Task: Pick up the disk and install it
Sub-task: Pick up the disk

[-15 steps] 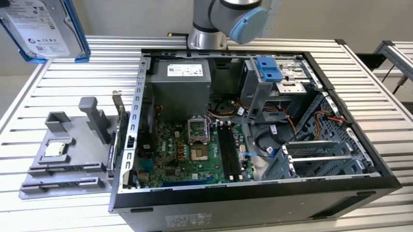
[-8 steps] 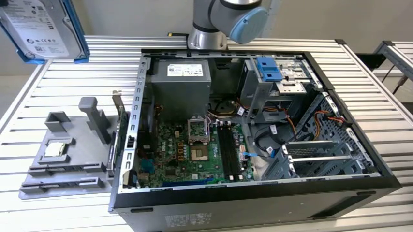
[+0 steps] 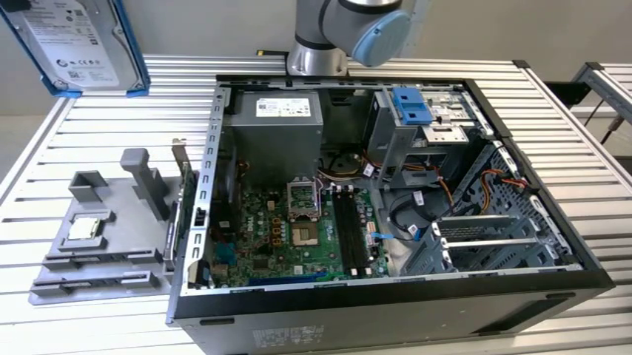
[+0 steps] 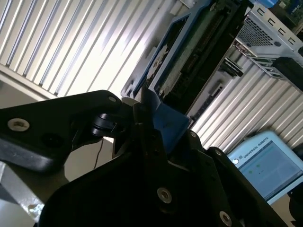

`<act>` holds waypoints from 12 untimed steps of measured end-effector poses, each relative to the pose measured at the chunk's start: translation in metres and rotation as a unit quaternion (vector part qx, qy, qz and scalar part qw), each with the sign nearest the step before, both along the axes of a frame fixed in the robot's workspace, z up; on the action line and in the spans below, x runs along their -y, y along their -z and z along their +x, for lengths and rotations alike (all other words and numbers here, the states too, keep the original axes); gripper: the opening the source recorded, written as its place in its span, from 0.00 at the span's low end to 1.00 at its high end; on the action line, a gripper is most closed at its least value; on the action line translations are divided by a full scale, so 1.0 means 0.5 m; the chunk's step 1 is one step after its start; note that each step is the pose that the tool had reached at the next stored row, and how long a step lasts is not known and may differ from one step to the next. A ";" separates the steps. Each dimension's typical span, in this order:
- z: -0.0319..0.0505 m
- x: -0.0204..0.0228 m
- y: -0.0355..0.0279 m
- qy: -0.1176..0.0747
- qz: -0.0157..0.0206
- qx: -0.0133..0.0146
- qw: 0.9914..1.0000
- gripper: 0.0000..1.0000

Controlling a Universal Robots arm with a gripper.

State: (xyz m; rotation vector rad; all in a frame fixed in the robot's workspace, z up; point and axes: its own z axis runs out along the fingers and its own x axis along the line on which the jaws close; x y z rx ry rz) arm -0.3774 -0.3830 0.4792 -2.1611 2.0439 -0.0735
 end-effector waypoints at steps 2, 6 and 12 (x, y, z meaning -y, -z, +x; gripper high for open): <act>0.011 0.0000 0.000 0.000 0.000 0.000 1.000 0.00; 0.032 0.0003 0.000 0.000 0.000 -0.001 1.000 0.00; 0.072 0.0043 0.000 0.000 0.000 -0.004 1.000 0.00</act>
